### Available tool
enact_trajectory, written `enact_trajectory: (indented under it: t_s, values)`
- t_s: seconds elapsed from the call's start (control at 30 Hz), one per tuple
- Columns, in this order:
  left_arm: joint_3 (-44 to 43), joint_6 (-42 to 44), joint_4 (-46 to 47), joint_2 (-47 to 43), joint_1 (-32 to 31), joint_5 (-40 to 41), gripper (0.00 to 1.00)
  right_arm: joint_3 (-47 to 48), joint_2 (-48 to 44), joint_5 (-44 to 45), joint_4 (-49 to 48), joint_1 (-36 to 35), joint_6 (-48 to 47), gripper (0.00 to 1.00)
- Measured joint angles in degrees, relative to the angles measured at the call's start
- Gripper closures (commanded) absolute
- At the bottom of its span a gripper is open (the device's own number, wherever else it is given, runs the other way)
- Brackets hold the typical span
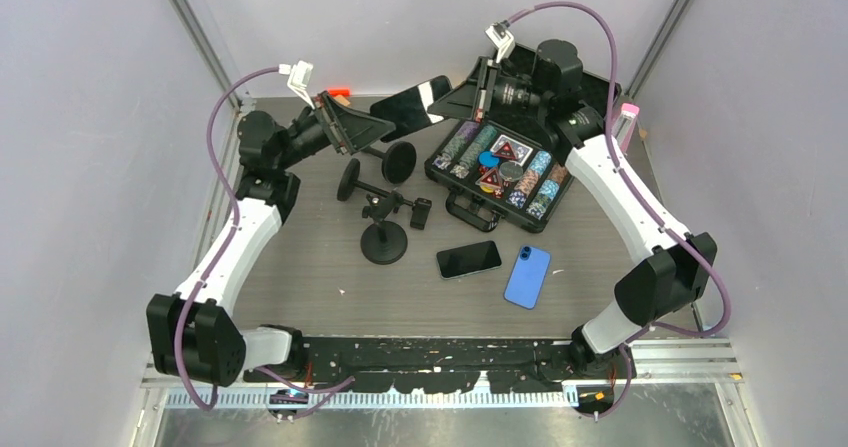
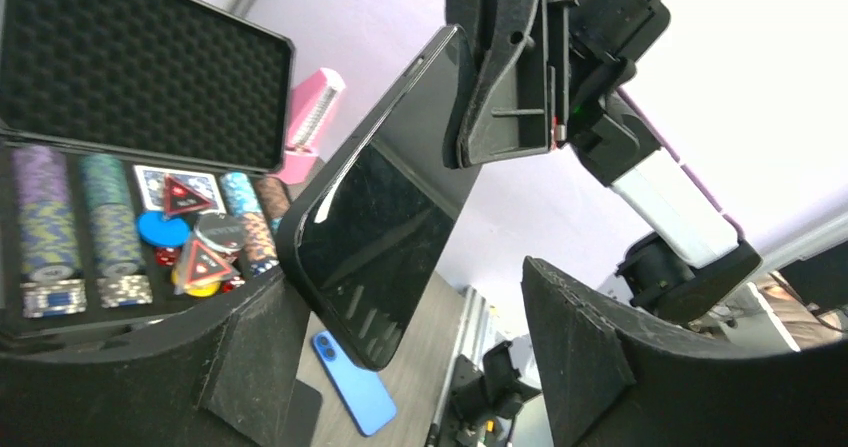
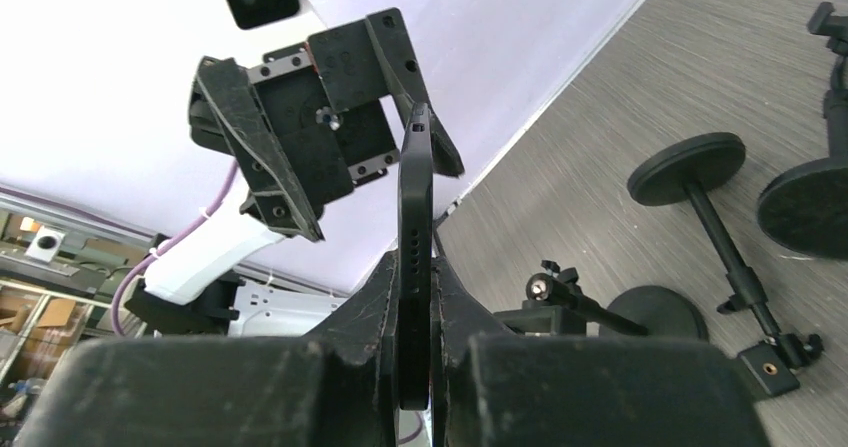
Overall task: Place the phone on the phone stand
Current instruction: Adjust the phone.
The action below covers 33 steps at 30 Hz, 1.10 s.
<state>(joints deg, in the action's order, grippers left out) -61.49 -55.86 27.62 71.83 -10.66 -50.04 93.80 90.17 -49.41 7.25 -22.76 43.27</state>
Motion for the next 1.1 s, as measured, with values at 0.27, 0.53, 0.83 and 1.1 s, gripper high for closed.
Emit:
enact_trajectory:
  t_s: [0.27,0.53,0.83,1.1]
  values:
    - [4.42,-6.80,9.44,1.62,-1.97,-0.31,0.46,-4.33,-0.13,-1.33,-8.26,-0.04,5.62,1.00]
    - [4.83,-9.14,12.15,1.62,-2.01,0.63,0.74,-6.45,-0.39,-3.21,-15.08,-0.04,9.46,1.00]
    - [5.14,-14.19,13.40,1.62,-2.10,0.33,1.00,-9.51,-0.92,-4.76,-21.27,0.24,9.68,0.94]
    - [4.61,-6.05,8.83,0.44,-2.38,-1.57,1.00,-12.15,-3.08,-4.07,-17.49,0.13,5.16,0.34]
